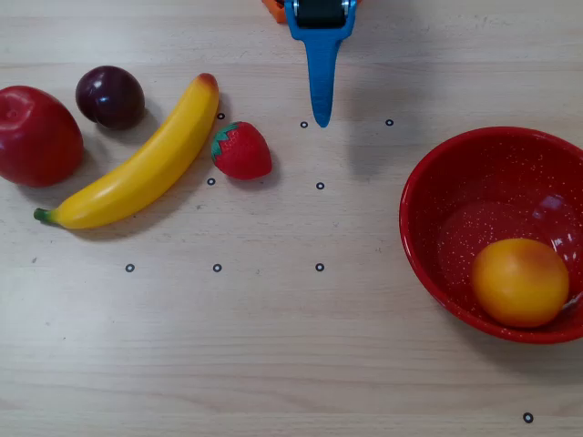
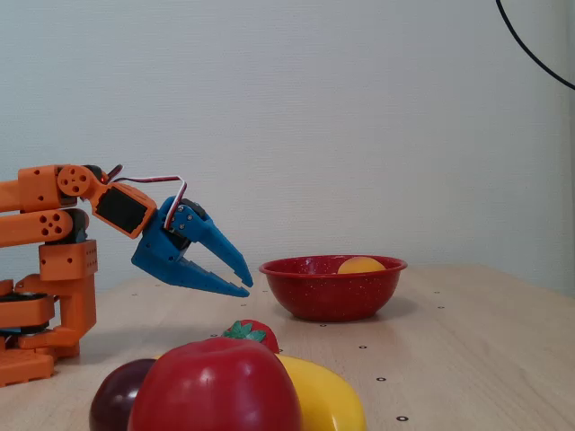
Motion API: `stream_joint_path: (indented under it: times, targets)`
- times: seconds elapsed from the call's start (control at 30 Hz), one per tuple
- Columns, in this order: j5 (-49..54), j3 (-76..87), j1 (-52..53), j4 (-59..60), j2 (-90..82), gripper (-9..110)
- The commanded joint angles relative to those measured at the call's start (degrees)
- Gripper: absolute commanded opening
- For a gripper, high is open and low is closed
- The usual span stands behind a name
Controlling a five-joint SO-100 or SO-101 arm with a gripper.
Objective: Put the peach in the red bowl.
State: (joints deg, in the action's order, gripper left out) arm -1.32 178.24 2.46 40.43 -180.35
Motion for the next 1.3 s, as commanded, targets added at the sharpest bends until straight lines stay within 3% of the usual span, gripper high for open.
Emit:
stream_joint_path:
  times: [0.0, 0.43, 1.27]
  targets:
    - [1.93, 0.44, -1.58, 1.85, -0.79, 0]
    - [1.32, 0.44, -3.78, 9.84, -4.75, 0]
    - [0.26, 0.44, -4.04, 10.02, -4.75, 0]
